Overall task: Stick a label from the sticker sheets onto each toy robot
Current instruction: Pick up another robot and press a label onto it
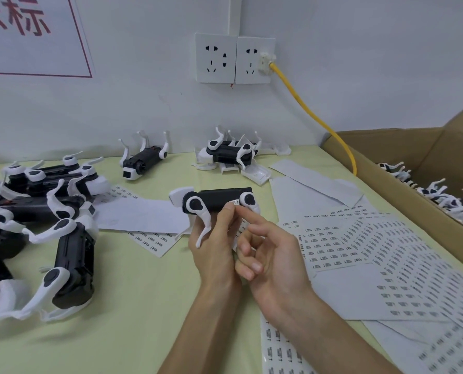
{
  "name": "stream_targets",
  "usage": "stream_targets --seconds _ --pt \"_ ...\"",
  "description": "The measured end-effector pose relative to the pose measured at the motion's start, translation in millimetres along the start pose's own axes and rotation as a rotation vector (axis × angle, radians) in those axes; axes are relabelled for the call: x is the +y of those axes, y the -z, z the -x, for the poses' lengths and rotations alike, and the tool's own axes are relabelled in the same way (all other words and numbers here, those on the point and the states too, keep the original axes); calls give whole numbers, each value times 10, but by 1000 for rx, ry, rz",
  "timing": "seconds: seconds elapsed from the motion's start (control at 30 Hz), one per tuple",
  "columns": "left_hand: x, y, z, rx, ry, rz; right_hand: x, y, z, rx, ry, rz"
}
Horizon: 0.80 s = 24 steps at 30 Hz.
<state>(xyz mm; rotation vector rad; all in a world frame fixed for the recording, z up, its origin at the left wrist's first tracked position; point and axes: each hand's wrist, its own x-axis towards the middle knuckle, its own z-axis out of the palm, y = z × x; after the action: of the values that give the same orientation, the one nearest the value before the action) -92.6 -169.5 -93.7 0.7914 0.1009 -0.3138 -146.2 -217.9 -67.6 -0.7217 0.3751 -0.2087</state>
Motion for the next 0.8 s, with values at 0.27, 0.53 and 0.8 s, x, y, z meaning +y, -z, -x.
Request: stream_targets --seconds 0.27,0.53,0.8 --pt "6 -10 13 -7 4 -2 -4 2 0 -5 3 3" --pt "-14 4 7 6 -13 7 8 6 -7 -1 -11 -8" --pt "-3 17 8 24 6 -1 20 6 -10 2 -13 -19"
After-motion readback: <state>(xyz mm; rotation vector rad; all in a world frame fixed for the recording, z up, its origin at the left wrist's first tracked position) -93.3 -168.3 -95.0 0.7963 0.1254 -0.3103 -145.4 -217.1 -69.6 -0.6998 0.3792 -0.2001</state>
